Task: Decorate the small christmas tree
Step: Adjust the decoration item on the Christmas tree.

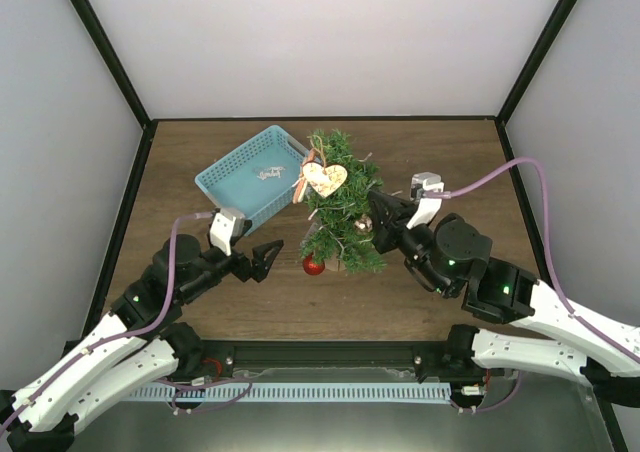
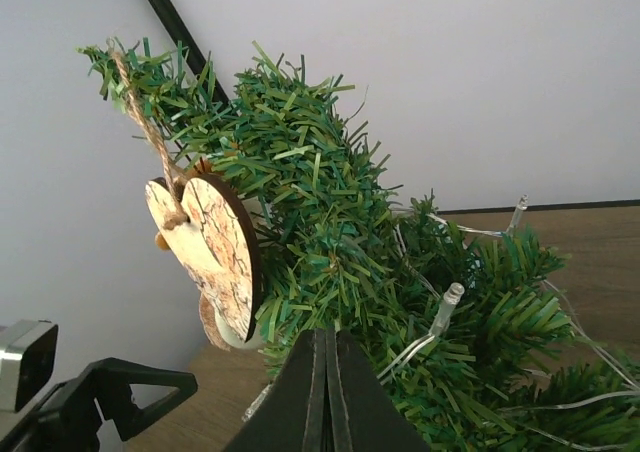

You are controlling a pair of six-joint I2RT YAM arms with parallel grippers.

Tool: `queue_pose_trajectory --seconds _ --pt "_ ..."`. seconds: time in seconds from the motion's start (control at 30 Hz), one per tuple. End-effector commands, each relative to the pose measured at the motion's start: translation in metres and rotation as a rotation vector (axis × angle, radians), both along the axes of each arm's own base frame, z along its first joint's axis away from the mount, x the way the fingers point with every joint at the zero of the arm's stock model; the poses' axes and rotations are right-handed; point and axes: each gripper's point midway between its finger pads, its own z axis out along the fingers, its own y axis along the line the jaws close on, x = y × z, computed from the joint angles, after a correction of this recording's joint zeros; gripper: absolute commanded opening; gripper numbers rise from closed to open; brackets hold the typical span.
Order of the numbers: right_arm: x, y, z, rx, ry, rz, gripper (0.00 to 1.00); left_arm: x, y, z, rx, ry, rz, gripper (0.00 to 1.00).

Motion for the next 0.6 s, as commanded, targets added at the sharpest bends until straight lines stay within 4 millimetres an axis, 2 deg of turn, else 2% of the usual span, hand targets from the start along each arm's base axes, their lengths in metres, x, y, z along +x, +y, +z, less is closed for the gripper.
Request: queue_pose_trajectory --seconds 0.0,0.2,0.57 --pt "-0.002 -0.01 0.018 -0.031 -0.048 -0.008 0.01 -0.003 -0.005 0.0 -0.004 -0.013 -0.034 0.99" --pt "-0.009 -0.011 0.021 -0.122 -0.122 0.032 0.01 -0.002 -0.006 -0.002 -0.002 -0.012 -0.037 0.99" --pt "-0.013 0.007 0.013 -0.298 -0.215 0.115 0.01 -0.003 -0.01 -0.003 0.0 -0.005 -0.055 0.99"
